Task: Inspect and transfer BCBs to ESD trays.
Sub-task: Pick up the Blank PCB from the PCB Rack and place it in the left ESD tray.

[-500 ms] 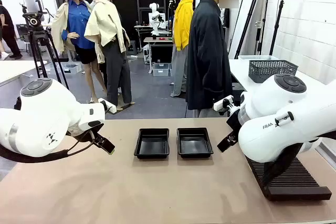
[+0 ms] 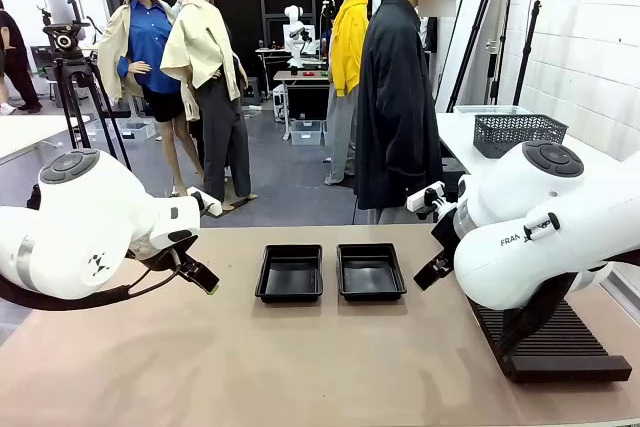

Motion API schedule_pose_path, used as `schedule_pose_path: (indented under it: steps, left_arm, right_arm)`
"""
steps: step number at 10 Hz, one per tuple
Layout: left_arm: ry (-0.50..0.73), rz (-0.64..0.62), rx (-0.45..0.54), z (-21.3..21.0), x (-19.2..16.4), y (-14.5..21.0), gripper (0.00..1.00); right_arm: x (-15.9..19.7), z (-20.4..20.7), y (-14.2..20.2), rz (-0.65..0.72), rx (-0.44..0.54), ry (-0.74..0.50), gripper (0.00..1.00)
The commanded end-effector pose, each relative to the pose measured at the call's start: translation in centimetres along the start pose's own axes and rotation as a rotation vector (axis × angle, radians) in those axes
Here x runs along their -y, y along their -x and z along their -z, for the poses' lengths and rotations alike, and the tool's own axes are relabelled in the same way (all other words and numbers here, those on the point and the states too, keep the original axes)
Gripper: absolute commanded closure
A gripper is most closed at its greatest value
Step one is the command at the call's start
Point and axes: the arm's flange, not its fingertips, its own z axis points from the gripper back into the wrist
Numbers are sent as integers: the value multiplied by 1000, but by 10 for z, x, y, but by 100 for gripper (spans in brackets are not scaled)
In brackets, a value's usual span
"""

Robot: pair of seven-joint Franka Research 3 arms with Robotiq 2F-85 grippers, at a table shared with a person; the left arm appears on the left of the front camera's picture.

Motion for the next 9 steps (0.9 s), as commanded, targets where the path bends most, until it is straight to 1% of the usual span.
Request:
schedule_pose_path:
  steps: [1,9]
  left_arm:
    - [0,-1,0,0,0,0,0]
    - [0,-1,0,0,0,0,0]
  right_arm:
    - [0,0,0,0,0,0,0]
    - [0,0,0,0,0,0,0]
